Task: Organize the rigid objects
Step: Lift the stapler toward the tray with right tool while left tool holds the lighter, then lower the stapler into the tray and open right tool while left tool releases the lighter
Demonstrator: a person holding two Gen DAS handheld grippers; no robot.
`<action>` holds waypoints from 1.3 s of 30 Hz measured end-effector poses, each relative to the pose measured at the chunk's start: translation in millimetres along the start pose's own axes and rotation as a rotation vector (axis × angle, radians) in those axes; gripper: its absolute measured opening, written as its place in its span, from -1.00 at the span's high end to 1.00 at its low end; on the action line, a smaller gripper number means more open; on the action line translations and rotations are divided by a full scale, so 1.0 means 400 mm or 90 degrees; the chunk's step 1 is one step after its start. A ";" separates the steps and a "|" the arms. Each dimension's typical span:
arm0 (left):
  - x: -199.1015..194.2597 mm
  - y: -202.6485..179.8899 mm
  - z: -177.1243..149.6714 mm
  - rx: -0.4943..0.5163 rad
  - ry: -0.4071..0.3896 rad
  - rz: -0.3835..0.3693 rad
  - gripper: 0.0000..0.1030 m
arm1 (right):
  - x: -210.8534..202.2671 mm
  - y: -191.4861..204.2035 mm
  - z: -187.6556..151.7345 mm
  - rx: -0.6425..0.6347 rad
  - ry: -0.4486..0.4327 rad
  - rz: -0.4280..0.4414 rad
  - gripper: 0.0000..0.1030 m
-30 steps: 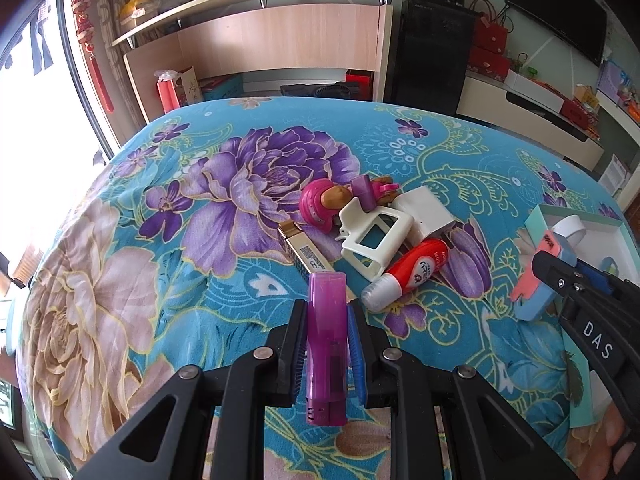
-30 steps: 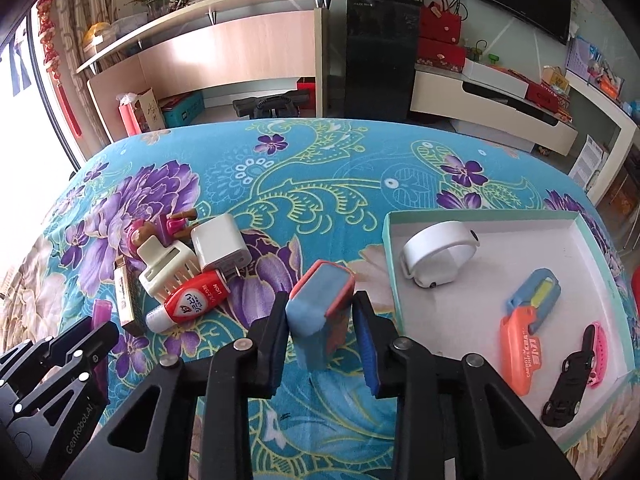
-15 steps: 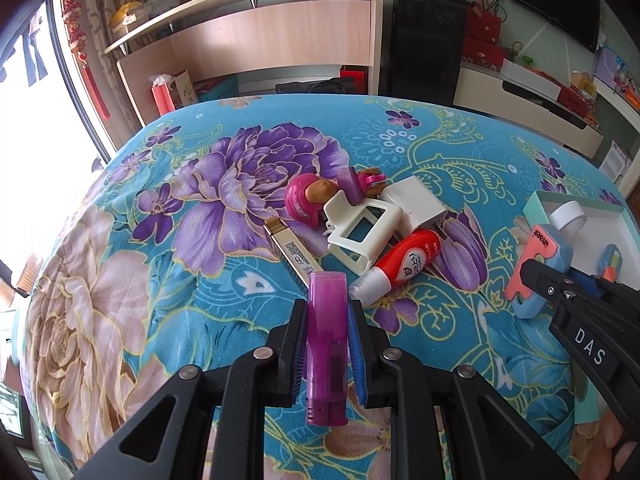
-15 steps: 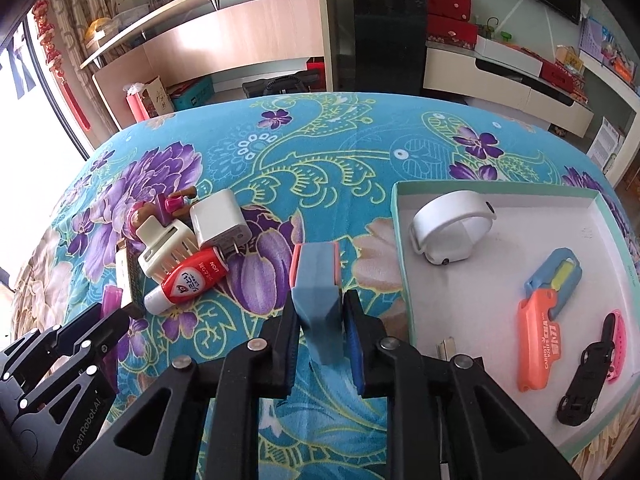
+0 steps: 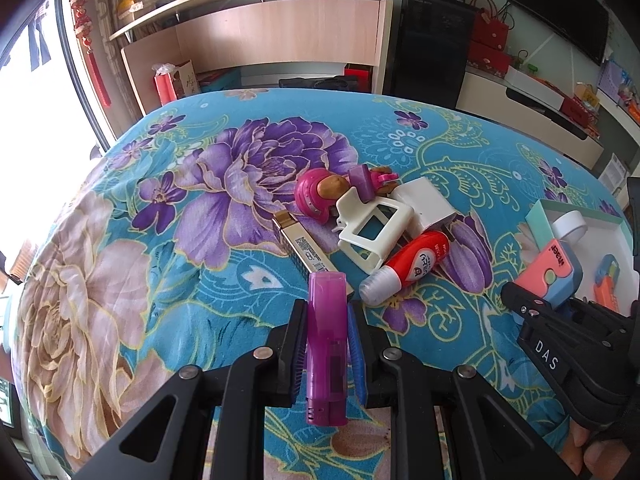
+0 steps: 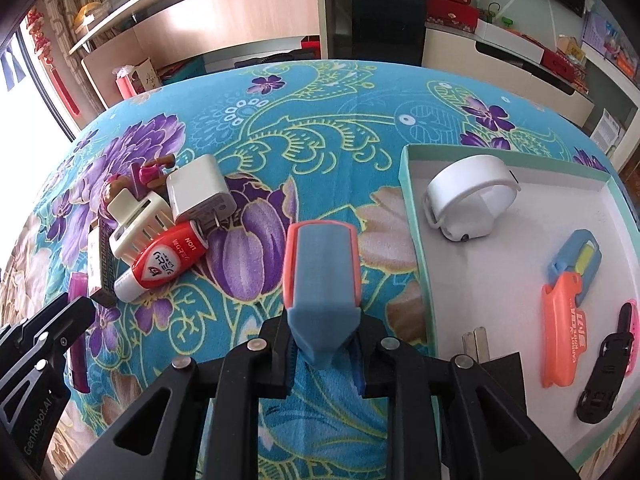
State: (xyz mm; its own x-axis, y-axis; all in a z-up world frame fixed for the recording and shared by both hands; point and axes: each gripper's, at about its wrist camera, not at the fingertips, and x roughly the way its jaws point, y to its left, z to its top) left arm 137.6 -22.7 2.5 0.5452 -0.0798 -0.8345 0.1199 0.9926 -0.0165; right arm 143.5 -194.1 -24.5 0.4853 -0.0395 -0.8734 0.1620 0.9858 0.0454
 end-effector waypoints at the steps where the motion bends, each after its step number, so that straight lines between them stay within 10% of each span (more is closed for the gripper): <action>1: 0.001 0.000 0.000 0.000 0.001 0.000 0.59 | 0.001 0.001 0.000 -0.001 -0.002 -0.003 0.56; 22: -0.026 -0.052 0.015 0.031 -0.021 -0.016 0.59 | -0.146 -0.094 0.024 0.065 -0.097 -0.025 0.58; 39: -0.120 -0.403 0.099 0.223 -0.080 -0.117 0.59 | -0.236 -0.407 -0.020 0.229 -0.131 -0.114 0.58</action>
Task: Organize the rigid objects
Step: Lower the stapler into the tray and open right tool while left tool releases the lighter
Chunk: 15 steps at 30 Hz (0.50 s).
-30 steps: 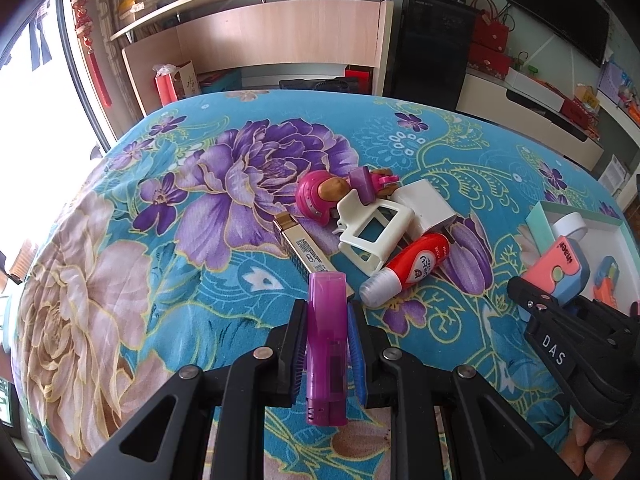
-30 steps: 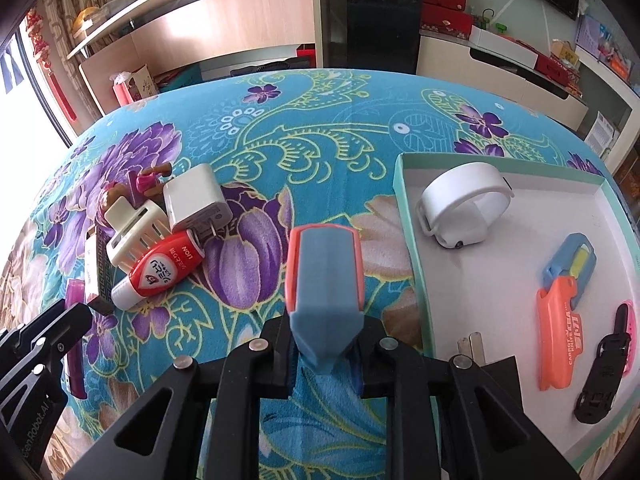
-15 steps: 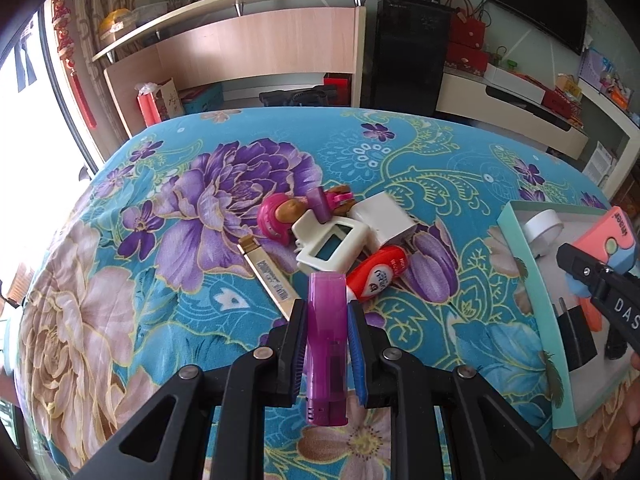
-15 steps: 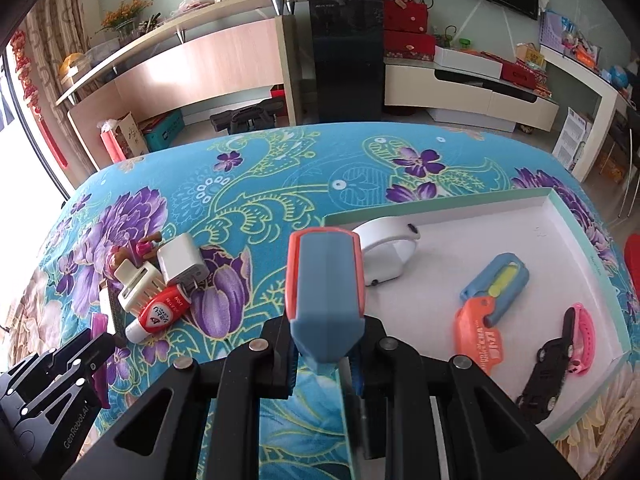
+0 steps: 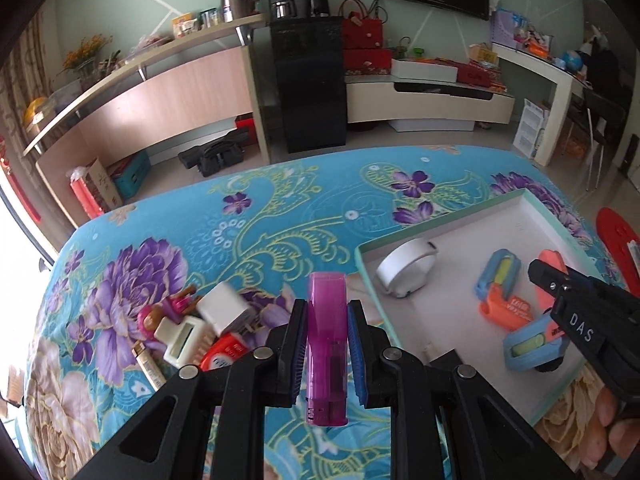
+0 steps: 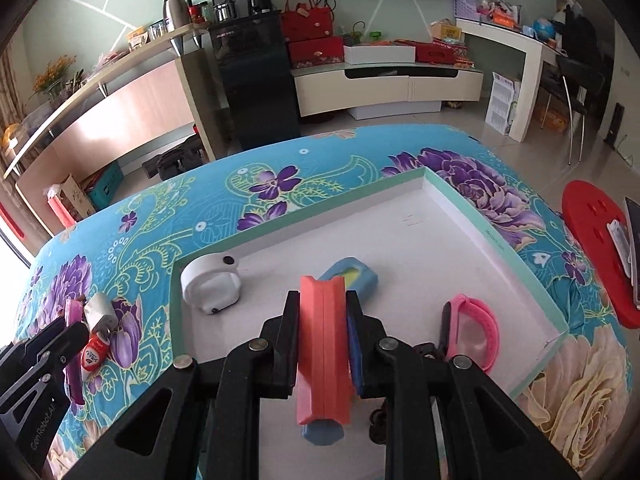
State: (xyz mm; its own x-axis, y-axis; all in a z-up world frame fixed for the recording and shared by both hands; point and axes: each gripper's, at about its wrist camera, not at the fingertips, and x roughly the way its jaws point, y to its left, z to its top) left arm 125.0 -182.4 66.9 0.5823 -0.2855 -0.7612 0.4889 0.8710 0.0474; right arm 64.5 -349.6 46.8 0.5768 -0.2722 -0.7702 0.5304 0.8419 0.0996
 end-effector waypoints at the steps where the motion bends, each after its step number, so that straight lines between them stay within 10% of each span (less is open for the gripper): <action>1: 0.003 -0.021 0.010 0.009 -0.004 -0.008 0.59 | -0.001 -0.013 0.001 0.011 0.000 0.000 0.58; 15: 0.111 -0.201 0.047 0.076 0.028 -0.053 0.58 | 0.005 -0.108 0.001 0.084 0.011 -0.010 0.54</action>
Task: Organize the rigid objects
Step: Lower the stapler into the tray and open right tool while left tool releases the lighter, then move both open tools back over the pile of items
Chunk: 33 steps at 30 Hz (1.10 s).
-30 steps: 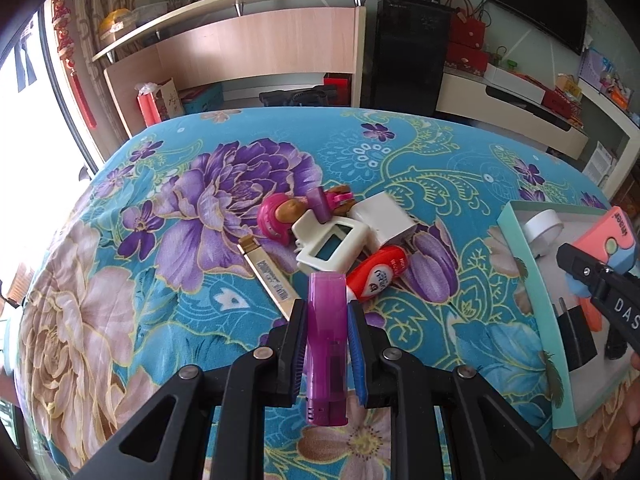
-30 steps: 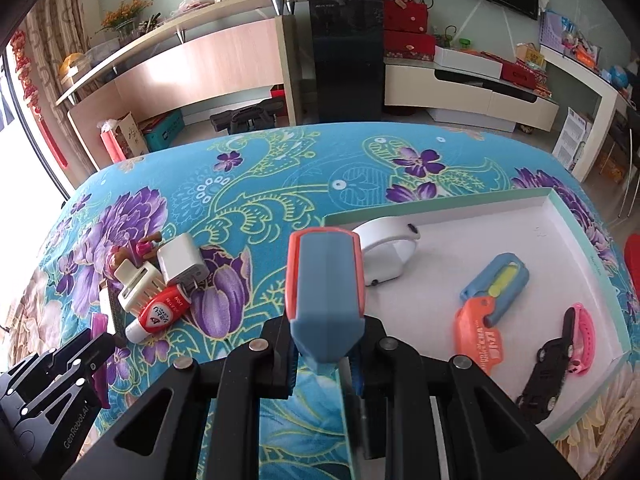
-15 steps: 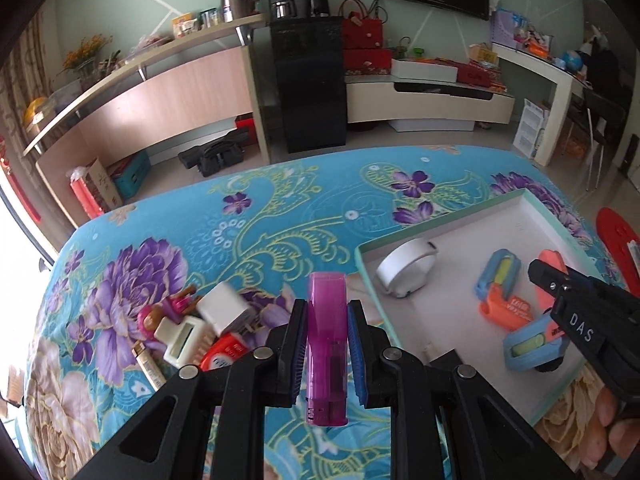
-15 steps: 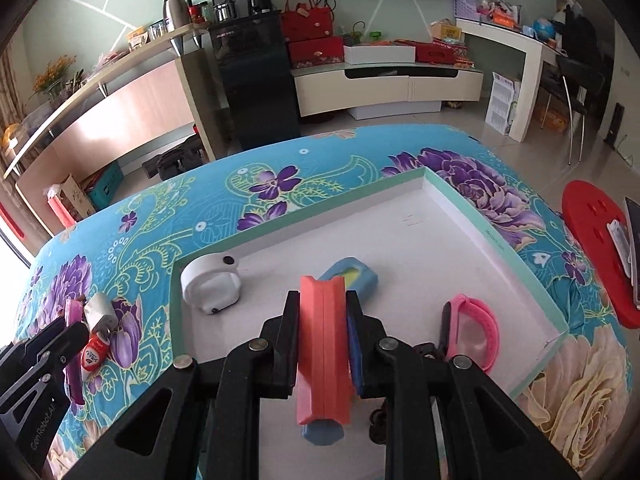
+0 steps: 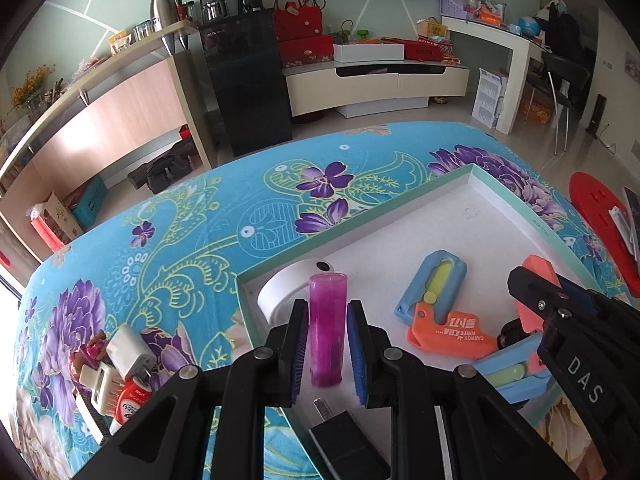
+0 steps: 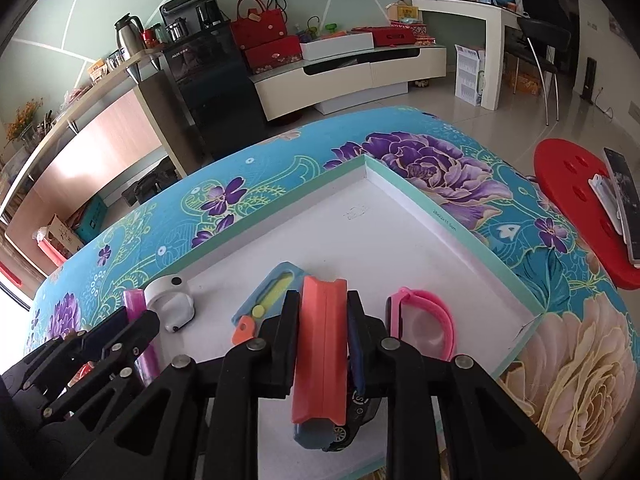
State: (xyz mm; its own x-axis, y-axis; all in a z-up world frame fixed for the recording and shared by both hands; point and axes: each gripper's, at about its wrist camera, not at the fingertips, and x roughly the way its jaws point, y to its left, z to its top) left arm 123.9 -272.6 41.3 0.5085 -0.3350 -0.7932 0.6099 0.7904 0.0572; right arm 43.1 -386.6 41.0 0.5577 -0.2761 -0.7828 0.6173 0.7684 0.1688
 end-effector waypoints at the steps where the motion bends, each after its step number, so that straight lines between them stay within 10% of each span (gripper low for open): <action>1: 0.004 -0.002 0.000 -0.002 0.002 0.000 0.58 | 0.000 -0.001 0.000 -0.003 0.000 -0.004 0.52; 5: 0.014 -0.009 -0.003 -0.004 0.009 0.008 0.54 | 0.003 -0.013 0.001 -0.001 0.007 -0.019 0.49; 9: 0.012 0.001 -0.007 -0.017 0.011 0.015 -0.07 | 0.015 -0.020 -0.002 -0.006 0.019 -0.048 0.28; 17: -0.011 0.065 -0.027 -0.058 0.004 0.056 -0.55 | 0.021 -0.047 -0.002 0.028 0.030 -0.044 -0.45; 21: -0.024 0.104 -0.043 -0.082 -0.002 0.083 -0.92 | 0.024 -0.047 -0.002 0.028 0.030 -0.047 -0.51; 33: -0.063 0.244 -0.112 -0.152 0.006 0.146 -1.00 | -0.006 0.045 0.003 -0.040 -0.011 -0.023 -0.73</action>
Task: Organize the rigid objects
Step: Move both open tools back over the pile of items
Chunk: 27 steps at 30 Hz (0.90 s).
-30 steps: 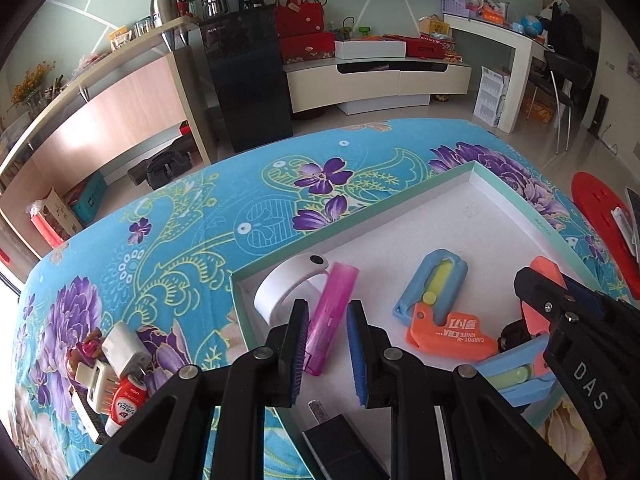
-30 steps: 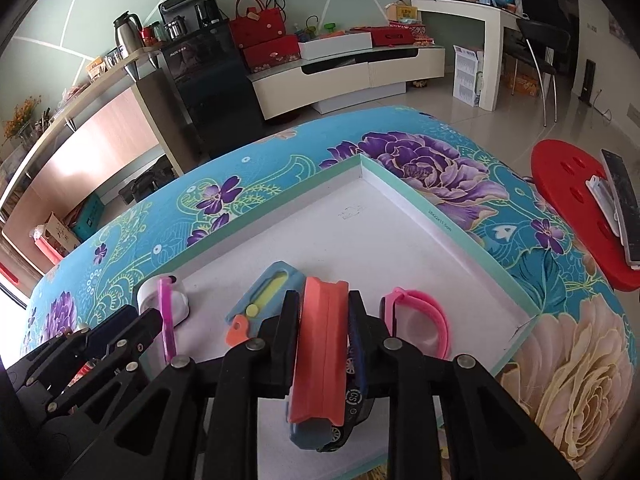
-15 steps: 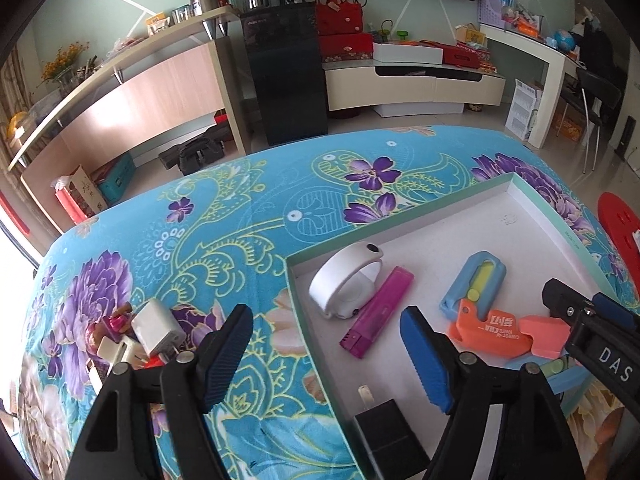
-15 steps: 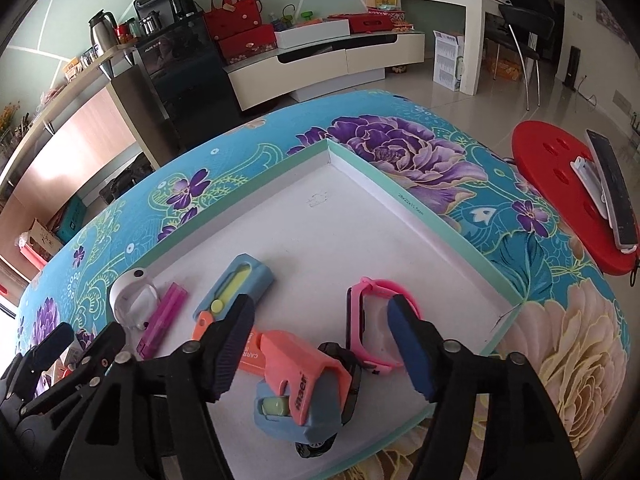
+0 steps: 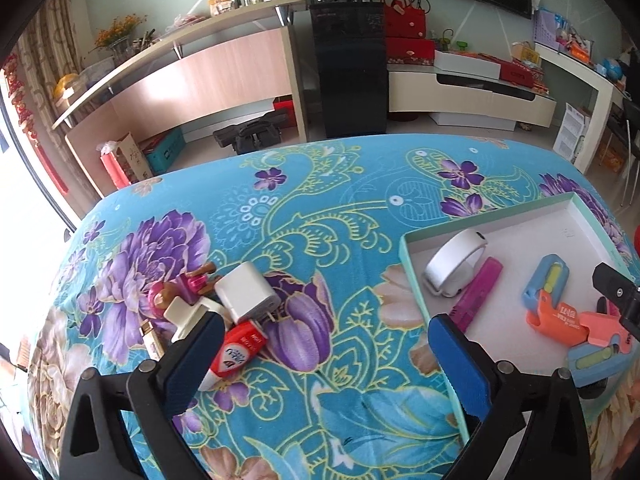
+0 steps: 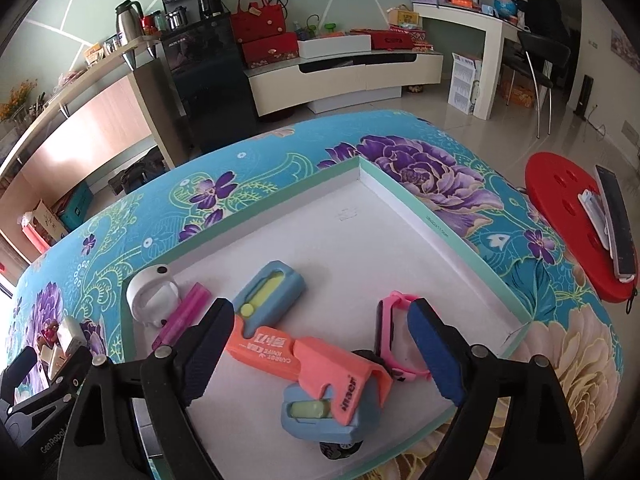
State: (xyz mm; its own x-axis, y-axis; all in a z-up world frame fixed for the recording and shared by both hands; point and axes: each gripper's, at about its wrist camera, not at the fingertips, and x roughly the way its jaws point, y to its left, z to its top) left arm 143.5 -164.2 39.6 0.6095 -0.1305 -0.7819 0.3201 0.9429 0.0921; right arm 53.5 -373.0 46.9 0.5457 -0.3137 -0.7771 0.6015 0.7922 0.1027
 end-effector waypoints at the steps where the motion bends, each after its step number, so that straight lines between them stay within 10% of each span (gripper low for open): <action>1: -0.002 0.015 -0.002 -0.007 -0.001 0.005 -1.00 | -0.004 0.011 0.002 -0.005 -0.004 0.017 -0.73; 27: -0.012 0.368 -0.095 -0.192 0.019 0.100 -1.00 | -0.003 0.387 -0.101 -0.201 0.012 0.141 -0.73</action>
State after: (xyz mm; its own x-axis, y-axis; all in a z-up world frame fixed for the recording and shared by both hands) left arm 160.1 -13.1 33.4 0.6109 0.0285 -0.7912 -0.0076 0.9995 0.0302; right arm 122.4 -228.7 38.5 0.6293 -0.1100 -0.7693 0.2593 0.9629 0.0745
